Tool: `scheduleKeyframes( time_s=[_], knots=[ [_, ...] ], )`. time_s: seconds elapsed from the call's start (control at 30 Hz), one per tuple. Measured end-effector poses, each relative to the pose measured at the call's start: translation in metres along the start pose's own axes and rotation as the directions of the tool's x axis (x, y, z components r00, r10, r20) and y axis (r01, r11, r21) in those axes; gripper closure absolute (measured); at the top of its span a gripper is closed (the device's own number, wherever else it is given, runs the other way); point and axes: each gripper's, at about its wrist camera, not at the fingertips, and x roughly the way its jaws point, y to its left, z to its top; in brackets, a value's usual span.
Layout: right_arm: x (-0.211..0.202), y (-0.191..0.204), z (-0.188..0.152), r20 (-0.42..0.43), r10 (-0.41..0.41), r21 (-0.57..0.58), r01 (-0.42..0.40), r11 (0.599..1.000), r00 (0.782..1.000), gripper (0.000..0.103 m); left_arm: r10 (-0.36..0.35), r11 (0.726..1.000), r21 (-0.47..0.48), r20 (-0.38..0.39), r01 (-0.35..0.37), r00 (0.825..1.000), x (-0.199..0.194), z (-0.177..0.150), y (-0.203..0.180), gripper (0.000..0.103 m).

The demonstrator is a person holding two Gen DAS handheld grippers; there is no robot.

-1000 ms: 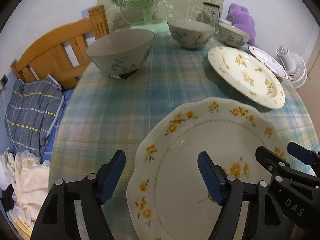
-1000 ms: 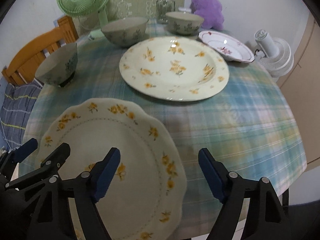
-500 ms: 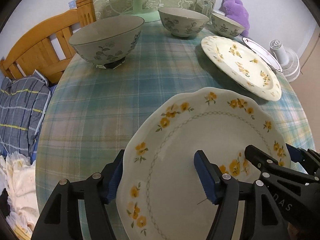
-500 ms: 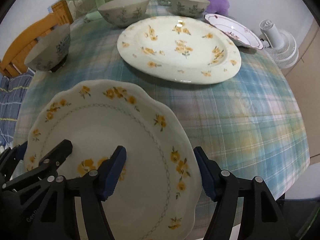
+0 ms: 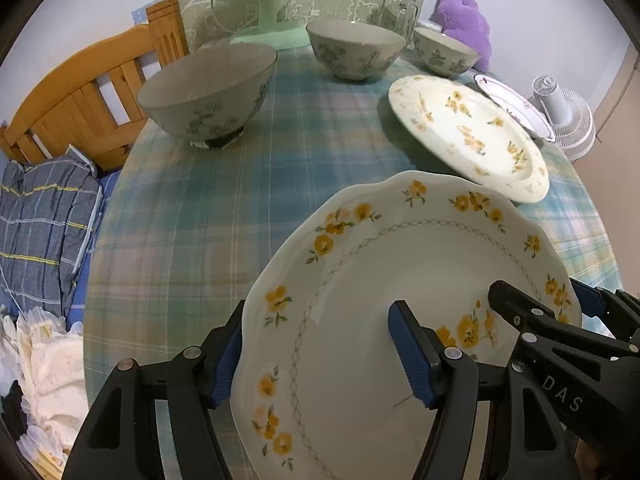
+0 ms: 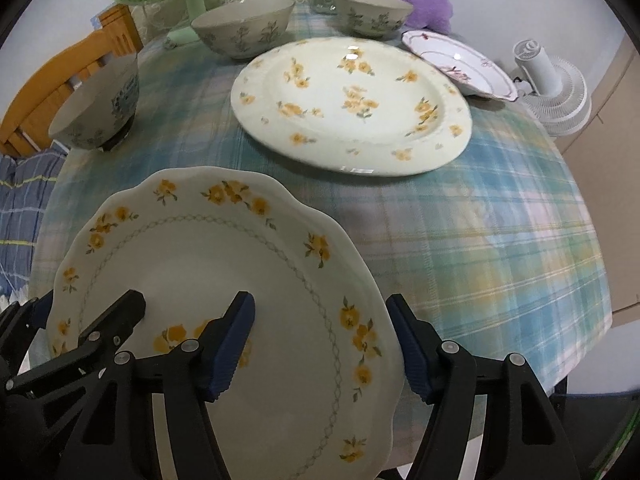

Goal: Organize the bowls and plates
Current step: 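Carry the scalloped plate with the left gripper toward the white fan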

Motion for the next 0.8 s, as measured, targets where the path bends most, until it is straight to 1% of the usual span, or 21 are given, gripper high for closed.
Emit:
scheduleKeyframes(
  time_s=[0.2,0.33,0.5,0.8],
  knots=[
    [-0.023,-0.01,0.011,0.026,0.003,0.004,-0.003,1.0,1.0,0.032,0.001,1.0,0.002,0.023,-0.001,1.0,-0.018,0.008,-0.01,0.034],
    [-0.028,-0.022,0.013,0.04,0.004,0.012,-0.004,1.0,0.999,0.032,0.004,1.0,0.011,0.036,-0.004,0.999,-0.02,0.009,-0.023,0.034],
    [-0.029,-0.044,0.015,0.062,0.014,0.024,-0.015,1.0,0.998,0.032,0.013,1.0,0.013,0.041,-0.014,0.999,-0.018,0.012,-0.047,0.034],
    [-0.027,-0.102,0.024,0.069,0.033,0.033,-0.035,0.999,0.997,0.032,0.028,0.999,0.015,0.039,-0.028,0.999,-0.014,0.023,-0.106,0.034]
  ],
)
